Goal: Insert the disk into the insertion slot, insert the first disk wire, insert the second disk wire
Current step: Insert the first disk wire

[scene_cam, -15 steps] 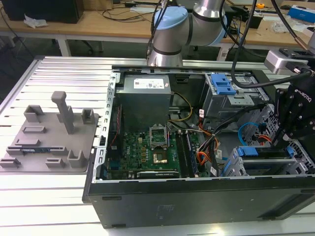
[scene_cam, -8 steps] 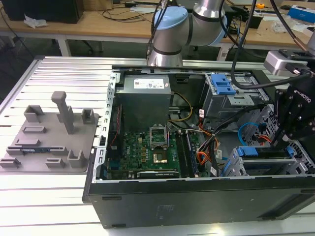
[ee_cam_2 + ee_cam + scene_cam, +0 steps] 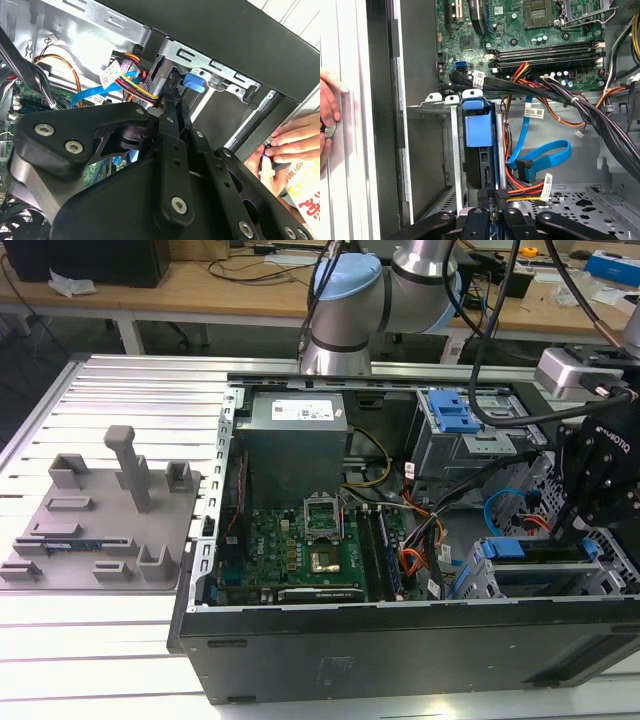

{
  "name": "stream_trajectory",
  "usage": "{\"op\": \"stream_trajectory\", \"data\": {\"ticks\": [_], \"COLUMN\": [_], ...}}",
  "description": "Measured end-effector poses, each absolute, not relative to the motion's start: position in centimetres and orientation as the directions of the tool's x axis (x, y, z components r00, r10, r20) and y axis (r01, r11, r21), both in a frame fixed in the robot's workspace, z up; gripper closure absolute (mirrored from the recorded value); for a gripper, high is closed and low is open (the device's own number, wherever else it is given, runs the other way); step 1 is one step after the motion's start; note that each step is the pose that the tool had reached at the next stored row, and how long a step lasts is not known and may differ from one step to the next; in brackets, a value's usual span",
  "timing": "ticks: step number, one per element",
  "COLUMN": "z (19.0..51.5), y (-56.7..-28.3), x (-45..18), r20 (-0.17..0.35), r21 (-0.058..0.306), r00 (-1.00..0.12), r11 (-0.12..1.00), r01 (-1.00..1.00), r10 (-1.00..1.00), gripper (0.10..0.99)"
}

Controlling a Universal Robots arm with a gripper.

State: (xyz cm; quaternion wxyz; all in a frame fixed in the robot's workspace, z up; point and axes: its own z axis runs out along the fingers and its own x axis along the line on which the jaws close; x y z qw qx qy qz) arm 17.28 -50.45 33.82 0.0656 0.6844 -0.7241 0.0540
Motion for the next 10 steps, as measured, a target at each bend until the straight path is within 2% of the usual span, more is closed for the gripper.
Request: {"op": "stream_trajectory", "data": {"ticks": [7,8,9,10], "z": [33.36,33.43,33.64,34.14], "y": [-50.53,-50.52,-50.52,-50.49], "x": [17.28,17.28,17.28,17.27], "r20": [0.169,0.169,0.169,0.169], "r21": [0.015,0.015,0.015,0.015], "r00": [-0.043,-0.043,-0.043,-0.043], "r11": [0.047,0.047,0.047,0.047], "r01": [-0.999,-0.999,-0.999,-0.999], "r10": [-0.985,-0.985,-0.985,-0.985], "gripper": [0.914,0.788,0.788,0.725]}}
